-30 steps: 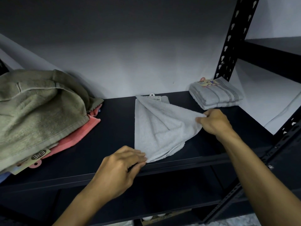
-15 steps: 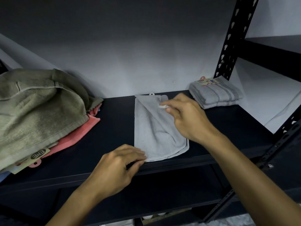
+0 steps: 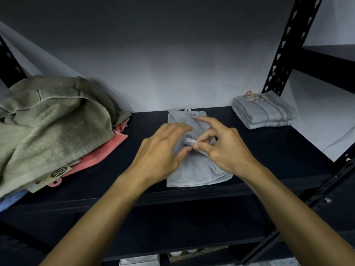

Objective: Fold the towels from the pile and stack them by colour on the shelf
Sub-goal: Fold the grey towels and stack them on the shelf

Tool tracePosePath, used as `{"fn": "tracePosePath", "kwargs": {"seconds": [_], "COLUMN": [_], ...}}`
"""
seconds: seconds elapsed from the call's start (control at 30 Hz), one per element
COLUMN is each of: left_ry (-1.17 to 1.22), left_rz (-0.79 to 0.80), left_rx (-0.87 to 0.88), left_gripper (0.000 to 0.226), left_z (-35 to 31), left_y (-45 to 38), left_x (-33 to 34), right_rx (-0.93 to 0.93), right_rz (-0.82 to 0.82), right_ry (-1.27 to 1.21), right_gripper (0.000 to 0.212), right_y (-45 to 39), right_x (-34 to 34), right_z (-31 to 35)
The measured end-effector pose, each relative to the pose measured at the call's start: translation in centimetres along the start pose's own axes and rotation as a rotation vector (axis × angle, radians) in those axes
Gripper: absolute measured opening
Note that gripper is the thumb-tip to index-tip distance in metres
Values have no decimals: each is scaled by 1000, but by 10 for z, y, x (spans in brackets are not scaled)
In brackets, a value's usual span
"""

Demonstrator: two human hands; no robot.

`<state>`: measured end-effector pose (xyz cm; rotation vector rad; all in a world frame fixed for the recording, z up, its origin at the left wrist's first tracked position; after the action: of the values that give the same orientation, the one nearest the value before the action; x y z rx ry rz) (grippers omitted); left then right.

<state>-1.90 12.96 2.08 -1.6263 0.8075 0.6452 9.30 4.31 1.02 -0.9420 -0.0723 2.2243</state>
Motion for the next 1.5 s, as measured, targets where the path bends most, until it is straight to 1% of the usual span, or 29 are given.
{"fn": "tracePosePath", "kwargs": {"seconds": [0.07,0.13,0.17,0.23,0.3,0.4,0.5,0.67,0.8,1.0,1.13,1.23,1.4,1.43,1.5], "left_ry": [-36,-65,-71,-75,-76,-96,-127,-103,-78,-90,-75,-44,-27,-32,-48], "left_rz": [-10,-11,-5,-6,-19,-48,-40,56,103,70,126,165,250,263,285], "left_rx": [96,144,152,161,177,209,250,233,207,229,232,200,170,170,181], "left_gripper": [22,12,11,11,10,11,8,10,9,9,10,12,17,19,23], "left_z": [-6,-7,-6,-4,-3,-7,-13,-10,-7,-14,-14,-13,-13,-13,-13], "left_y": [-11,-12,-11,-4,6,25,43,60,66,62,69,70,65,63,60], "left_x": [0,0,0,-3,-9,-19,-19,-1,8,2,12,15,16,18,21], "right_rx": [26,38,38,14,-93,-244,-325,-346,-377,-423,-467,-409,-133,-79,12], "right_rz": [-14,-2,16,38,-40,-137,-124,-51,-33,-108,-165,-205,-322,-347,-389], "right_ry": [-73,-57,36,323,509,589,585,616,653,672,698,701,605,580,517], "right_gripper": [69,66,63,54,41,24,17,23,27,30,35,34,44,43,34], "right_y": [0,4,7,19,33,49,56,61,62,65,71,74,78,79,83], "right_x": [-3,-4,-3,1,3,12,21,30,30,23,21,15,-9,-12,-14], "right_z": [-3,-6,-9,-13,-8,-1,0,-4,-3,3,4,-4,-29,-33,-40]}}
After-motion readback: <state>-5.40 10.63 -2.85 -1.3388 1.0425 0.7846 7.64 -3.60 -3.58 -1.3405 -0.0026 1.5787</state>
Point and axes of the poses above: each hand's wrist, its own y-axis away from the middle knuckle, its own x-axis out of the palm, z = x × y, the point moved 9 cm from there along -y, towards the middle knuckle, and after that the axes turned 5 degrees about x, right-handed, at the moved point
